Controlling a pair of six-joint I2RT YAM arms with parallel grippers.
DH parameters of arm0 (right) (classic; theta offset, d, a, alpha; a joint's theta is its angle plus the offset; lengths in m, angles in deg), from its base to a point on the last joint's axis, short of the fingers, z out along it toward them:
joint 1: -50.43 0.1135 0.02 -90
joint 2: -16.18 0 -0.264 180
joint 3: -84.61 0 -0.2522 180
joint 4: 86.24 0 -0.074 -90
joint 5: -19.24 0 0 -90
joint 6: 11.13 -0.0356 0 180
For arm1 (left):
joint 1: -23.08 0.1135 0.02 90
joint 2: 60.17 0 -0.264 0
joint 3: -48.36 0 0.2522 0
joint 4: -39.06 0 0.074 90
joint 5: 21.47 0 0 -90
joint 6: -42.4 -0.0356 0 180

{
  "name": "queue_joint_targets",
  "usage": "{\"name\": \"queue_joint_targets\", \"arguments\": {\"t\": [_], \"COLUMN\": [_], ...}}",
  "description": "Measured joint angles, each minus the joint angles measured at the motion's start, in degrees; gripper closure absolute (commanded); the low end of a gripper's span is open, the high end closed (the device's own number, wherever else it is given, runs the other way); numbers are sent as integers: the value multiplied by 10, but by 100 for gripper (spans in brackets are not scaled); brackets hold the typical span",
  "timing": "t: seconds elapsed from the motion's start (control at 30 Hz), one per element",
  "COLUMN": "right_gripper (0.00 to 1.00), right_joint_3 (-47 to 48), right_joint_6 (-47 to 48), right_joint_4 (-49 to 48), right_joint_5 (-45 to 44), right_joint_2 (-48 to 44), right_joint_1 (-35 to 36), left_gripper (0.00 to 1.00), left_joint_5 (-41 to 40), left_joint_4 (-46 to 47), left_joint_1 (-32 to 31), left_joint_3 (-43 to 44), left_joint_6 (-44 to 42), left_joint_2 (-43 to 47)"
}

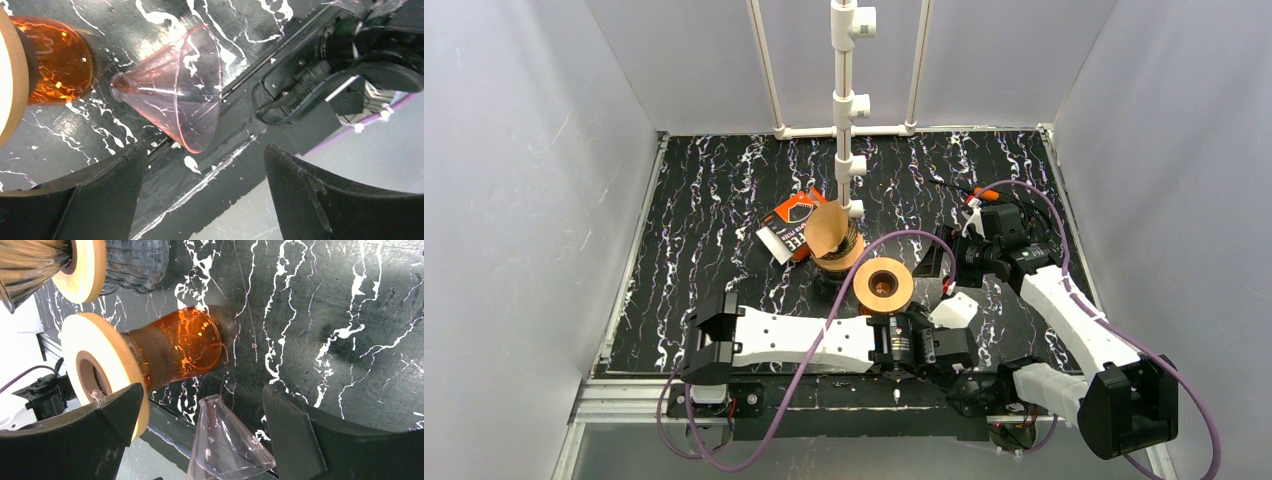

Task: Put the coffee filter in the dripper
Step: Place the dripper holder onto the coffee server, then pick up the coffee dripper from the center of the board.

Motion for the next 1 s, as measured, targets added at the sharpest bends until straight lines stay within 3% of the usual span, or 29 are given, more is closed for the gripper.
{"name": "queue_joint_targets", "arguments": {"t": [0.4, 1.0], "right_gripper": [1, 2], "right_joint_3": [-17, -17], "right_joint_6": [7, 7], "right_joint_4": [0, 0], "right_joint_5": [7, 18], "right_joint_2": [0, -8], "right_joint_1": [-14, -16], "left_gripper": [23, 72], "left_joint_5": [-57, -56], "left_joint_4": [-8, -9], "left_joint_1": [-2, -2], "left_joint_3": [2, 1], "left_joint_6": [7, 7], "left_joint_2": [-20, -58]}}
